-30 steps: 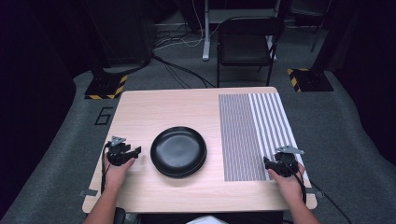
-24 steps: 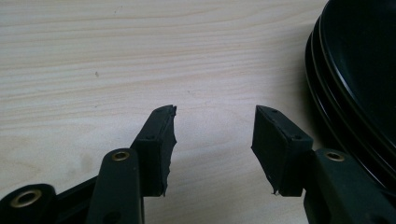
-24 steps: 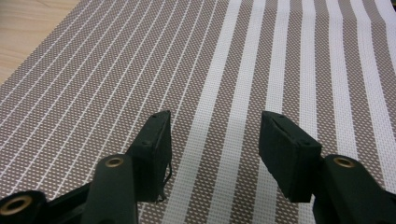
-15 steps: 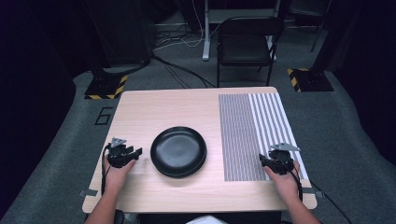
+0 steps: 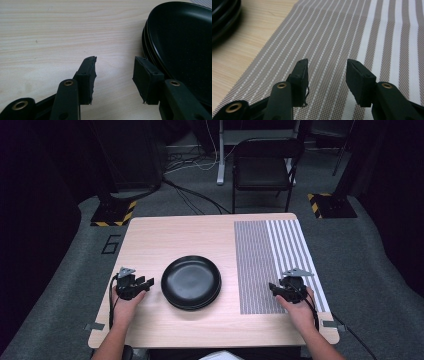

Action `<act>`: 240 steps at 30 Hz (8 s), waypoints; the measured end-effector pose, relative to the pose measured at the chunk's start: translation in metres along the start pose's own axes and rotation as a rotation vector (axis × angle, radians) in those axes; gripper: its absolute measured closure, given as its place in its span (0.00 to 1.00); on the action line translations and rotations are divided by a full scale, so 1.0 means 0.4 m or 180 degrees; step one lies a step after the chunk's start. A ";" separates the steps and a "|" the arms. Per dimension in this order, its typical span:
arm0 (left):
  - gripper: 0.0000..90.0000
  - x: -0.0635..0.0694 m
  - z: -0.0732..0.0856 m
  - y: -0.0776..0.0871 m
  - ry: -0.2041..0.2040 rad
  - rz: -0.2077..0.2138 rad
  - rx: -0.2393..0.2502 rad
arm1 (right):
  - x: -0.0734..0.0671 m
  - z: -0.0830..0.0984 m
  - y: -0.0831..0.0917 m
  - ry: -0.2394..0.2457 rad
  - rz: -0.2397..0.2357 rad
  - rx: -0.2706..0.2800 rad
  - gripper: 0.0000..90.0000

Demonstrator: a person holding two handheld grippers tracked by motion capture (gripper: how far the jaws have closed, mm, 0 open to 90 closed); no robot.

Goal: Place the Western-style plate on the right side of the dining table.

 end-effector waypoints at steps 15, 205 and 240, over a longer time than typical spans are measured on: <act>0.56 0.018 -0.005 0.006 0.0115 0.0128 0.0008 | -0.070 -0.035 -0.058 0.0141 -0.0264 0.0121 0.62; 0.84 0.194 0.057 -0.064 0.1651 0.0307 0.0385 | -0.278 -0.109 -0.198 -0.1576 -0.1040 0.0001 0.88; 0.89 0.201 0.049 -0.071 0.1941 0.0350 0.0630 | -0.277 -0.117 -0.204 -0.1840 -0.1000 0.0190 0.93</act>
Point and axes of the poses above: each handheld gripper's, and its own axes: y roughly backward along the jaws, z roughly out of its underside, x roughly to its right, the point moved 1 cm from there along -y, roughly forward along the jaws
